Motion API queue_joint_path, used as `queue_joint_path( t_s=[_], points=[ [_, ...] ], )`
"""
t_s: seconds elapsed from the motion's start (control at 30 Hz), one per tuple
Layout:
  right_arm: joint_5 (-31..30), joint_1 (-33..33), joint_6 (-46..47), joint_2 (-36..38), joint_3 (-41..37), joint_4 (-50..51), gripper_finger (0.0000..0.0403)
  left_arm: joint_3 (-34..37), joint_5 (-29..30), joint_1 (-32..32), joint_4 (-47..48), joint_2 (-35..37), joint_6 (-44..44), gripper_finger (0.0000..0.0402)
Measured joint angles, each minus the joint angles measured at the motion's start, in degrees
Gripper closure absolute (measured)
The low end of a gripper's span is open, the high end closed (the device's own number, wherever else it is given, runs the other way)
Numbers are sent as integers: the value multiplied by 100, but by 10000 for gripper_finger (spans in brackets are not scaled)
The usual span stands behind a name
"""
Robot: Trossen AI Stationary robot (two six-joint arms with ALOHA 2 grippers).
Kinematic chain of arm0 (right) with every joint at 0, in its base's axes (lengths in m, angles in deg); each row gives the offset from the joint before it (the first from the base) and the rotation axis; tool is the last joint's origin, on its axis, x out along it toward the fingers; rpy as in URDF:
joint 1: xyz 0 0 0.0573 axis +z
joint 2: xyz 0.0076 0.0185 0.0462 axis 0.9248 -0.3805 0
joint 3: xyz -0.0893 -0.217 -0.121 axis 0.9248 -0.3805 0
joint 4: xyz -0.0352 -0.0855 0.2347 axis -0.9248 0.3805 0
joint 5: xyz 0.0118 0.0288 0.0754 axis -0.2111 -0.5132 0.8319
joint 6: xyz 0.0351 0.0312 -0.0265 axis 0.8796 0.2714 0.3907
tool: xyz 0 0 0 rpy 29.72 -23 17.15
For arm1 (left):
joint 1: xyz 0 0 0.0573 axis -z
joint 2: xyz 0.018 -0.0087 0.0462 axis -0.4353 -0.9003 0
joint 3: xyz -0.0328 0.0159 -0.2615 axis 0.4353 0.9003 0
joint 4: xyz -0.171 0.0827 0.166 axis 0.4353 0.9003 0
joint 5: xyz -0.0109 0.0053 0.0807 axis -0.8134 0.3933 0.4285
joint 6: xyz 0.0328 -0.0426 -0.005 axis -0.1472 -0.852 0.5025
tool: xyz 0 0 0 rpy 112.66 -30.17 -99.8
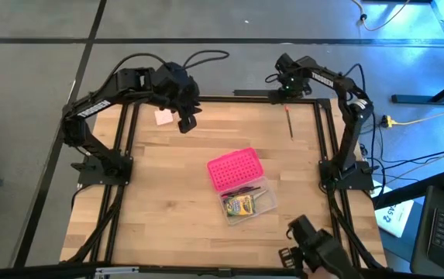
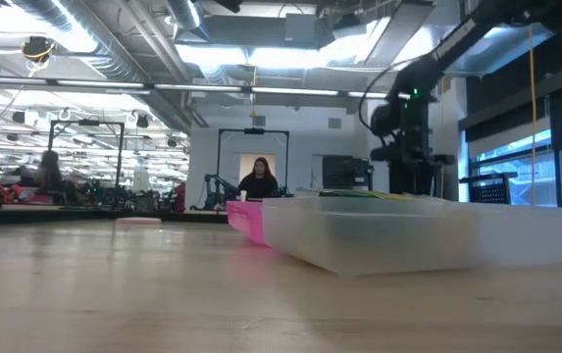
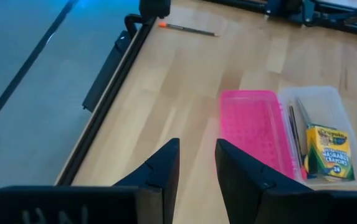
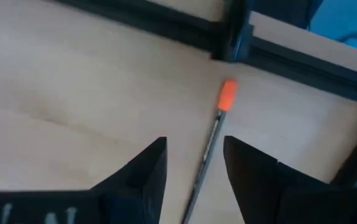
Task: Pack school essentials
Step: Put the pencil with the orange top eraser into the pink box
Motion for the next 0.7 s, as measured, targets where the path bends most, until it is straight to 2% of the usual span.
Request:
queue_joint_path(
  t_s=[0.27, 0.7],
  points=[
    [-4, -297, -124, -523, -2, -142, 242, 0, -9, -131, -40, -27, -2, 305],
    [-3, -329, 37, -617, -2, -446, 242, 0, -9, -201, -52, -48, 0, 305]
  ],
)
